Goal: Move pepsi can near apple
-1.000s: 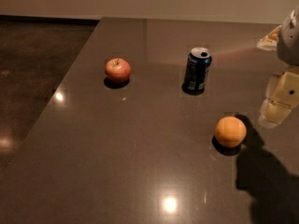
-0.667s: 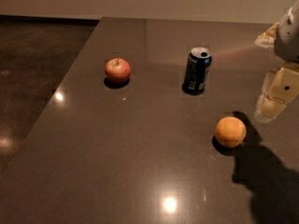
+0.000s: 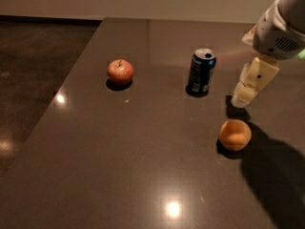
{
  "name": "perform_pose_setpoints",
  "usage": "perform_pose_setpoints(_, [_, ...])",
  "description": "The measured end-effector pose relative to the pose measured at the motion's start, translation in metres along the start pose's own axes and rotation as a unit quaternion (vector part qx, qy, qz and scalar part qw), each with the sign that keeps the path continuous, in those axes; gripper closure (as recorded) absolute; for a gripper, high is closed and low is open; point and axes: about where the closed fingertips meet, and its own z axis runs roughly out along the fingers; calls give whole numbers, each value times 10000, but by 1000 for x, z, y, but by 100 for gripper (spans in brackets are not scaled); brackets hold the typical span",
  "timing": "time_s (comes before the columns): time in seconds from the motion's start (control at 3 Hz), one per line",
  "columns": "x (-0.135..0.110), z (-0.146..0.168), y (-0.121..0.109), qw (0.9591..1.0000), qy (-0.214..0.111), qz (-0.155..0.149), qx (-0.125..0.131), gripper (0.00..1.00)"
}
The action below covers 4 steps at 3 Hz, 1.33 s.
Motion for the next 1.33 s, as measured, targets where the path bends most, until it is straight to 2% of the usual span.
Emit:
perform_pose_setpoints(0.33, [-7, 22, -16, 9999, -123, 105, -30, 0])
perform_pose_setpoints(0.67, [-20, 46, -42, 9982, -551, 222, -76, 0])
perform_pose_setpoints(1.0, [-31, 58, -54, 9957, -875, 255, -149, 0])
perform_pose_setpoints(1.33, [-41, 73, -62, 9935, -1069, 264, -286, 0])
